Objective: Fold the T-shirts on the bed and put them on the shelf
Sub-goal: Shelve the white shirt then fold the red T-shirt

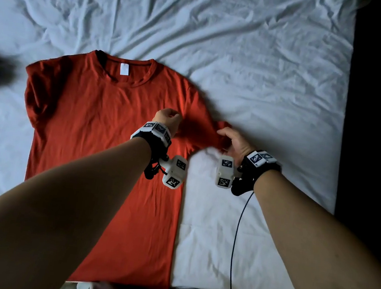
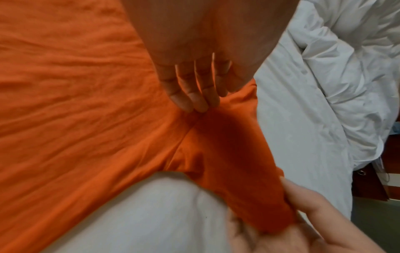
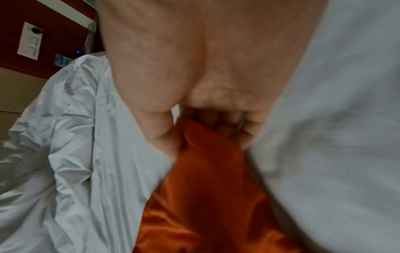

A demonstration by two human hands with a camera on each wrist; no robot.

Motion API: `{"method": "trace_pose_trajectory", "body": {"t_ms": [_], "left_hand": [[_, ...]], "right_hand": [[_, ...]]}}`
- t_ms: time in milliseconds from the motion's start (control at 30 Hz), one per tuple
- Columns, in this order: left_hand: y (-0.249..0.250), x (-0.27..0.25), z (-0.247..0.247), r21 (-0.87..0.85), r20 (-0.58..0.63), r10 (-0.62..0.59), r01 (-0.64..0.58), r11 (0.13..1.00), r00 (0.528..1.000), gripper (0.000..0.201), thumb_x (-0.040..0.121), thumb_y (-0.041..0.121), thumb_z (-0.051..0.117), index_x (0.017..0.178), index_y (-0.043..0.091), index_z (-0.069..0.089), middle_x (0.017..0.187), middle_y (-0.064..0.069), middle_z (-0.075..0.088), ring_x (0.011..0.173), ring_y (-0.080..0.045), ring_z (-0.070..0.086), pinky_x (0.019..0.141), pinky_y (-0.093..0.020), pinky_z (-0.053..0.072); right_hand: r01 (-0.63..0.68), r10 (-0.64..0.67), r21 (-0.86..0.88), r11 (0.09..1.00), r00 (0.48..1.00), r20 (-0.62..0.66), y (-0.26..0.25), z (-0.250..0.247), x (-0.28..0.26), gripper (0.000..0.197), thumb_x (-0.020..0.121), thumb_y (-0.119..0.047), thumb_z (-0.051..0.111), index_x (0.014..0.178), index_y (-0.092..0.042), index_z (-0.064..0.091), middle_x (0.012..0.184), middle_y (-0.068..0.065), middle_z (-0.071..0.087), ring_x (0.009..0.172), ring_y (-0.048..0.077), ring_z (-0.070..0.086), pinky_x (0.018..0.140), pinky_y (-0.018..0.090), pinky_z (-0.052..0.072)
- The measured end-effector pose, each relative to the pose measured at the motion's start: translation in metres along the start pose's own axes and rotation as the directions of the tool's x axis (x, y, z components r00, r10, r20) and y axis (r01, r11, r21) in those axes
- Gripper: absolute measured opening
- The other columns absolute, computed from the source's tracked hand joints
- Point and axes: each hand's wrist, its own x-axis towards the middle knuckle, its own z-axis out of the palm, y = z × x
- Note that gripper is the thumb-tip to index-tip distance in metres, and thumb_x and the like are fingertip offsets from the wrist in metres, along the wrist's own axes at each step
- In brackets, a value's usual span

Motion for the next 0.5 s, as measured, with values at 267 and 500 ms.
{"method": "trace_pose_trajectory", "body": {"t_ms": [267,500], "left_hand": [[-0.002,-0.003,0.002,0.051,-0.054,0.043,-0.040,0.998,0.998,0.009,0.078,0.021,0.056,0.074,0.020,0.065,0.062,-0.003,0.062,0.055,-0.022,0.059,0.065,-0.036,0.056],[-0.008,-0.006,0.004,0.011,-0.050,0.028,-0.027,1.000,0.998,0.011,0.079,0.020,0.056,0.070,0.022,0.062,0.064,-0.002,0.063,0.060,-0.023,0.062,0.068,-0.043,0.058]], "right_hand": [[0.425,-0.518,-0.442,0.790,0.848,-0.112,-0.004,0.013,0.012,0.028,0.098,-0.011,0.047,0.118,-0.001,0.064,0.117,0.006,0.066,0.109,0.020,0.060,0.099,0.028,0.044],[0.150,-0.159,-0.220,0.964,0.987,-0.026,0.006,0.023,0.005,0.009,0.086,-0.017,0.066,0.095,-0.019,0.062,0.090,0.008,0.067,0.080,0.022,0.065,0.067,0.035,0.054]]}}
